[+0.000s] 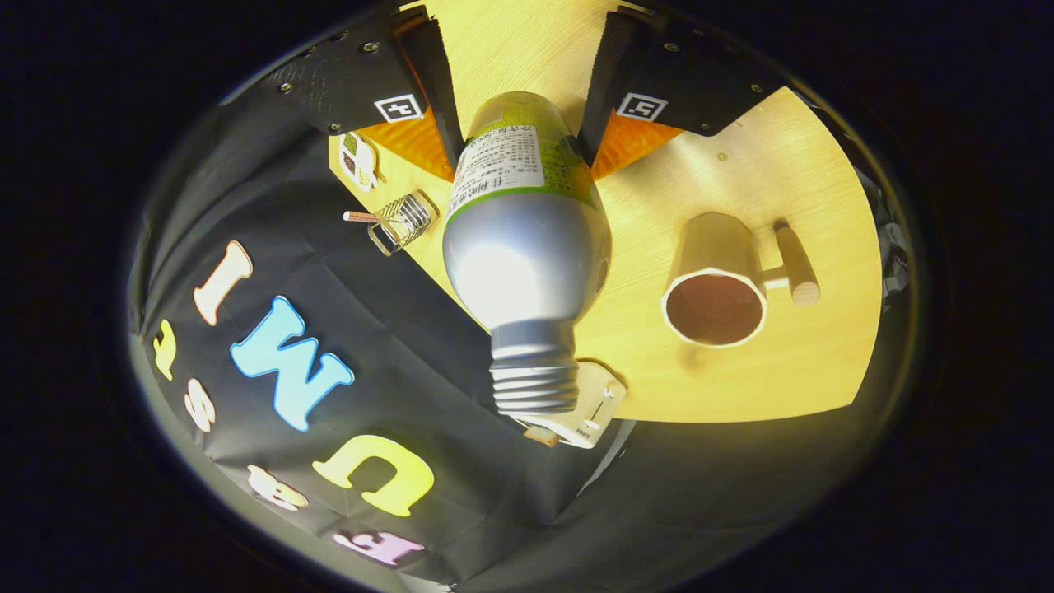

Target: Take the bottle from table, then pour the juice into the cup, finally place the bottle on the coaster

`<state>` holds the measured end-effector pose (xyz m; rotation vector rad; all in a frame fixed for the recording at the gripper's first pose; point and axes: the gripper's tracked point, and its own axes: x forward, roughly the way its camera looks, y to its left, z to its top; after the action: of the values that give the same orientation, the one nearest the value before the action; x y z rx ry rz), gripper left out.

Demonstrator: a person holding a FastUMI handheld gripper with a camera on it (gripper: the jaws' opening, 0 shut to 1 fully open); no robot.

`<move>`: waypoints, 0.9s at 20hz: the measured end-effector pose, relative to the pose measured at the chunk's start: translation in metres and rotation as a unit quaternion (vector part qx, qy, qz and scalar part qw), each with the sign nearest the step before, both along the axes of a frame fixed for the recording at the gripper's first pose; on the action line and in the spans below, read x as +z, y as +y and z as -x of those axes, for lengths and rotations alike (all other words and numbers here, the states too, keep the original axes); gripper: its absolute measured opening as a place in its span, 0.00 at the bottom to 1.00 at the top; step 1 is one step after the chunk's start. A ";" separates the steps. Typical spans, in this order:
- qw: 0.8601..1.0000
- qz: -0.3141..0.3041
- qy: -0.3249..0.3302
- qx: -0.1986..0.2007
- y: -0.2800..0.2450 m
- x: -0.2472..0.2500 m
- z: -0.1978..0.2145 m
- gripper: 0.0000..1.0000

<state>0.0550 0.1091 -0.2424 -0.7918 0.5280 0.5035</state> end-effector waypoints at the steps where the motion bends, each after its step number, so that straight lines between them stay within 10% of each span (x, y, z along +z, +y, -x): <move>1: 1.000 0.006 0.000 0.003 0.002 -0.001 0.002 0.71; 18: 0.985 0.164 0.029 0.053 0.011 -0.018 0.013 0.71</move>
<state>0.0419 0.1199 -0.2606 -1.1267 0.6332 0.5462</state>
